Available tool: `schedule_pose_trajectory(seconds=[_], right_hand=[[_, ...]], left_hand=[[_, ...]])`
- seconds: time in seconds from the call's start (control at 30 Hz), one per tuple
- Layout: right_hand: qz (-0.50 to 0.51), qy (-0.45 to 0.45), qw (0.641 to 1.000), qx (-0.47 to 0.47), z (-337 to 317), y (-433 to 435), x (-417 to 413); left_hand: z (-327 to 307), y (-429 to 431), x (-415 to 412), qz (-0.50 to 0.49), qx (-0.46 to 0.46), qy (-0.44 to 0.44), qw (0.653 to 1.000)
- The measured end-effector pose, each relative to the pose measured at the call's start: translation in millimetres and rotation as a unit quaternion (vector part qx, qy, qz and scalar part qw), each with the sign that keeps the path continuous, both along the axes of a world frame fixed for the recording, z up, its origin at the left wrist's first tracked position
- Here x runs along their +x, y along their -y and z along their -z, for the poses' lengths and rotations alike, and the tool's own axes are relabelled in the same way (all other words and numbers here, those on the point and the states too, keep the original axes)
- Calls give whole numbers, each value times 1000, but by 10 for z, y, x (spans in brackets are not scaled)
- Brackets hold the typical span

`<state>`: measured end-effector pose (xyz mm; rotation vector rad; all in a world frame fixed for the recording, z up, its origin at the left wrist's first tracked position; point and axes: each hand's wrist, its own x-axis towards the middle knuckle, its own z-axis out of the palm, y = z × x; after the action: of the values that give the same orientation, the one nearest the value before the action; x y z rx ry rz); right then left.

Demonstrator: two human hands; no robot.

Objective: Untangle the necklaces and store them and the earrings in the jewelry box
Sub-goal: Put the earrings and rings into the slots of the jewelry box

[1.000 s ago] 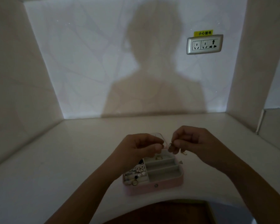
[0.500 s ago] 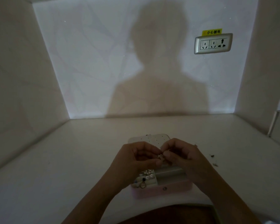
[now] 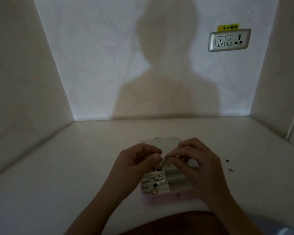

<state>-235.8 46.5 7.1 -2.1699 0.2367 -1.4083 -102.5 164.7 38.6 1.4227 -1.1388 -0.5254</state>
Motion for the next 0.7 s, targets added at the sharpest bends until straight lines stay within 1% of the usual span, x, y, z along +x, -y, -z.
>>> schedule_pose_trajectory(seconds=[0.07, 0.13, 0.2, 0.27, 0.37, 0.5, 0.6, 0.7], right_hand=[[-32, 15, 997, 68, -5, -6, 2], [-61, 26, 990, 126, 3, -22, 17], [-78, 26, 985, 152, 12, -42, 38], [-89, 22, 983, 159, 22, -60, 56], [-118, 20, 976, 180, 42, -75, 67], [-145, 25, 967, 207, 65, -65, 70], [-125, 24, 973, 195, 87, -61, 74], [-99, 13, 981, 167, 118, -61, 76]], left_hand=[[3, 2, 29, 10, 13, -2, 1000], [9, 0, 19, 44, 23, -15, 999], [14, 2, -5, 68, 22, -37, 997], [23, 14, -5, 66, 20, -47, 997], [32, 26, 34, 61, 29, -39, 997], [27, 18, 60, 75, 27, -88, 993], [37, 22, 51, 67, 24, -103, 992], [58, 25, 42, 50, 31, -89, 994]])
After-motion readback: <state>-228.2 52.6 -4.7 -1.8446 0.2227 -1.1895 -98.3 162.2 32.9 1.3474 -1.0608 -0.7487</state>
